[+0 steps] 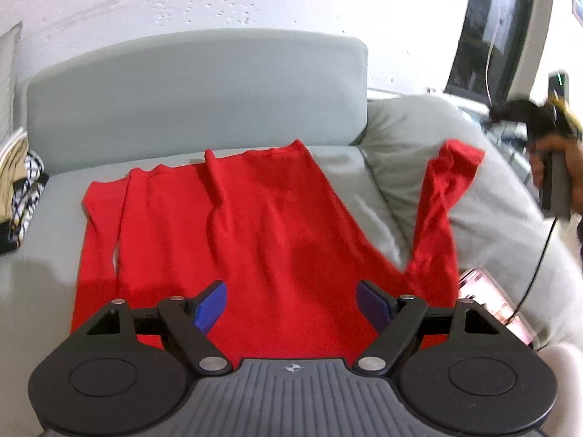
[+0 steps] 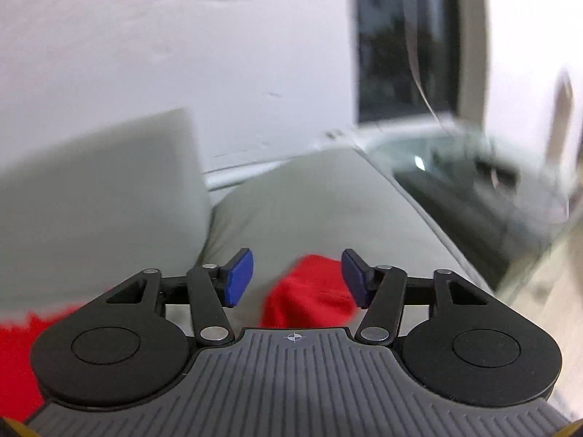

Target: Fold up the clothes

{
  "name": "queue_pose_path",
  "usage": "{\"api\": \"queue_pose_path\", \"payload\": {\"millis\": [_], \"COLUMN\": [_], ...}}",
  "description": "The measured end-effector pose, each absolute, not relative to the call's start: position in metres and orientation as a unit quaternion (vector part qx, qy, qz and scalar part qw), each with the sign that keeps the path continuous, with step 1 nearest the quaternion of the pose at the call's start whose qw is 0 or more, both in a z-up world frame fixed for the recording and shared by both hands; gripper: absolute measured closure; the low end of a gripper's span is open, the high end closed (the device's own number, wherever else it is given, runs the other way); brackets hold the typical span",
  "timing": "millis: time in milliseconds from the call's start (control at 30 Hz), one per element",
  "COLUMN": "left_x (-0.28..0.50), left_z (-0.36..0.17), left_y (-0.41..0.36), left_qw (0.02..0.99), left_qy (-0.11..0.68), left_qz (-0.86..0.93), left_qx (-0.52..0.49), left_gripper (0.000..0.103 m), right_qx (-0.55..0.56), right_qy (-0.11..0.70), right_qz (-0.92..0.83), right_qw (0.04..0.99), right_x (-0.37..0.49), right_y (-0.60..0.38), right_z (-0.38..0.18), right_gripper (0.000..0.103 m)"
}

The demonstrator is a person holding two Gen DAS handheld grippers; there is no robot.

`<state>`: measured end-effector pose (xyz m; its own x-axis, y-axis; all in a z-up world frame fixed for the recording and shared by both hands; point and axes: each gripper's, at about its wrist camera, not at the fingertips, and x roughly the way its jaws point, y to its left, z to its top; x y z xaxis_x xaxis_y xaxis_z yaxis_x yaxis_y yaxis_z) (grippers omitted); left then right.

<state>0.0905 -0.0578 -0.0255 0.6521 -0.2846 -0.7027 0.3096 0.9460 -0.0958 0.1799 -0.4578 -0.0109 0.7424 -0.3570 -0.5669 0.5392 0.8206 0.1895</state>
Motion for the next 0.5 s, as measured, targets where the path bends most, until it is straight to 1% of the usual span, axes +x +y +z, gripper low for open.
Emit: {"api": "queue_pose_path", "payload": {"millis": [33,67,167,233,333,367,400,433,467,500], "left_x": [0.088,0.086,0.079,0.077,0.074,0.073,0.072,0.071,0.070,0.068], "left_z": [-0.022,-0.018,-0.011,-0.011,-0.014,-0.015,-0.015,-0.016,-0.015,-0.014], "left_y": [-0.057,-0.055,-0.056,-0.058,-0.064,-0.065,-0.067,-0.069,-0.070,-0.071], "left_qw": [0.907,0.906,0.903,0.902,0.898,0.897,0.897,0.897,0.898,0.899], "left_qy": [0.386,0.389,0.393,0.394,0.399,0.399,0.399,0.398,0.397,0.394], "left_qz": [-0.166,-0.168,-0.173,-0.176,-0.181,-0.183,-0.185,-0.186,-0.187,-0.187], "left_qx": [0.006,-0.005,-0.025,-0.033,-0.046,-0.045,-0.045,-0.043,-0.040,-0.037], "left_gripper": [0.025,0.025,0.025,0.025,0.025,0.026,0.026,0.026,0.026,0.026], "right_qx": [0.212,0.252,0.357,0.431,0.507,0.514,0.504,0.488,0.470,0.453], "right_qy": [0.278,0.294,0.322,0.312,0.263,0.257,0.262,0.270,0.278,0.279], "right_qz": [-0.240,-0.232,-0.214,-0.195,-0.153,-0.142,-0.142,-0.147,-0.152,-0.158], "right_qw": [0.906,0.892,0.851,0.824,0.806,0.806,0.811,0.817,0.824,0.832], "right_x": [0.179,0.179,0.192,0.194,0.196,0.199,0.204,0.208,0.212,0.214], "right_y": [-0.477,-0.497,-0.541,-0.567,-0.590,-0.592,-0.591,-0.590,-0.589,-0.587], "right_z": [-0.017,-0.025,-0.060,-0.085,-0.111,-0.118,-0.119,-0.120,-0.119,-0.114], "right_gripper": [0.054,0.060,0.061,0.061,0.062,0.067,0.082,0.093,0.097,0.099]}}
